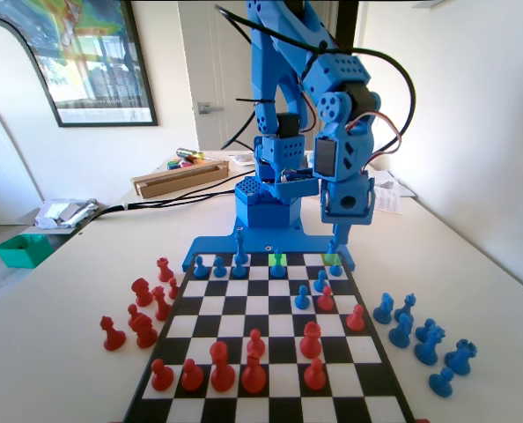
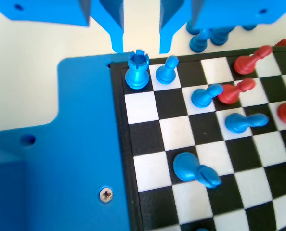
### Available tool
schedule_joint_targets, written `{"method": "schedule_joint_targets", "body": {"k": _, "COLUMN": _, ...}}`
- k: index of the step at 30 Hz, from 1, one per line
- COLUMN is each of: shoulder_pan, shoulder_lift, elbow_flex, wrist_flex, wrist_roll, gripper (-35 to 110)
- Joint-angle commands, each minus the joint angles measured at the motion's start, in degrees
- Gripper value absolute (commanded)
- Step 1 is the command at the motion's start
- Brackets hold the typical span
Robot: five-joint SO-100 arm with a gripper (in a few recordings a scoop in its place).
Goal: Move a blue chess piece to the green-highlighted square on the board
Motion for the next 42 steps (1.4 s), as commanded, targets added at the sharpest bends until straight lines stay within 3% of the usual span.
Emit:
{"method": "schedule_joint_targets", "body": {"k": 1, "shoulder_pan": -1.0, "shoulder_lift": 0.6, "elbow_flex": 0.9, "wrist_flex": -1.6, "wrist_roll": -0.2, "gripper": 13}}
{"method": "schedule_joint_targets", "body": {"k": 30, "shoulder_pan": -0.2, "shoulder_lift": -2.5, "elbow_flex": 5.9, "wrist_flex": -11.1, "wrist_roll": -1.5, "gripper": 12}}
{"method": "schedule_joint_targets", "body": {"k": 42, "shoulder_pan": -0.2, "shoulder_lift": -2.5, "elbow_flex": 5.7, "wrist_flex": -11.2, "wrist_roll": -2.2, "gripper": 1}}
